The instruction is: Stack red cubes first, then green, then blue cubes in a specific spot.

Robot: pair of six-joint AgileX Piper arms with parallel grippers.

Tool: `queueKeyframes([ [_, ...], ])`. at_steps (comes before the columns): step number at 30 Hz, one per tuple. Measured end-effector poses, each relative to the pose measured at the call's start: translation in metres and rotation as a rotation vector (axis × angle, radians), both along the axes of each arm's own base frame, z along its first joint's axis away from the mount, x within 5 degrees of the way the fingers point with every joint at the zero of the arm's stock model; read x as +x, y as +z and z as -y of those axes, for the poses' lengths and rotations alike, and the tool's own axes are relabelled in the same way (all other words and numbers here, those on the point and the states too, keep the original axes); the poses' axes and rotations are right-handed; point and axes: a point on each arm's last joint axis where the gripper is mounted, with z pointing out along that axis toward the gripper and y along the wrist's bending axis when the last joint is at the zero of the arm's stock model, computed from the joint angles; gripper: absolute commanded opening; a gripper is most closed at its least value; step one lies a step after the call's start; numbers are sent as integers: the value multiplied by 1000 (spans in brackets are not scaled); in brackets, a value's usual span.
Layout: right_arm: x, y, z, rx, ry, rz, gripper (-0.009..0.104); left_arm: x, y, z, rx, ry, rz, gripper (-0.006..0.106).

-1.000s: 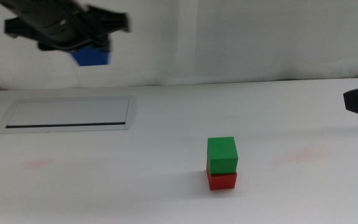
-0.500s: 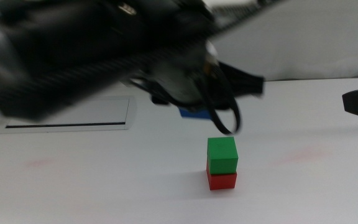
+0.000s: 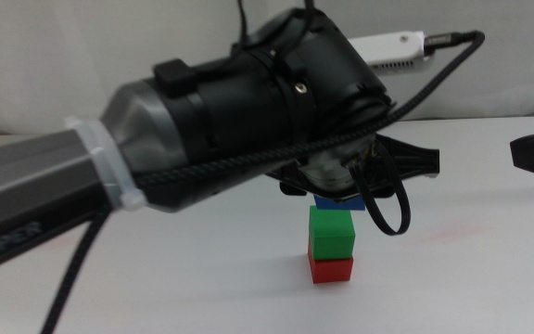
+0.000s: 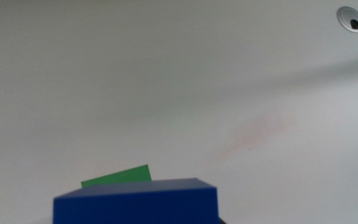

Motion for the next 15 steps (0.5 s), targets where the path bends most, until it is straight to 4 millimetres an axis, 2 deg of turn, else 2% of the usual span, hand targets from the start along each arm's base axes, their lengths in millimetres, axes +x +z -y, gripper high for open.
queueKeyframes([
  [7, 0, 0, 0, 0, 0, -1, 103, 5, -22, 8, 34, 23, -37, -3],
  [15, 0, 0, 0, 0, 0, -1, 103, 8, -33, 12, 53, 30, -53, -3],
])
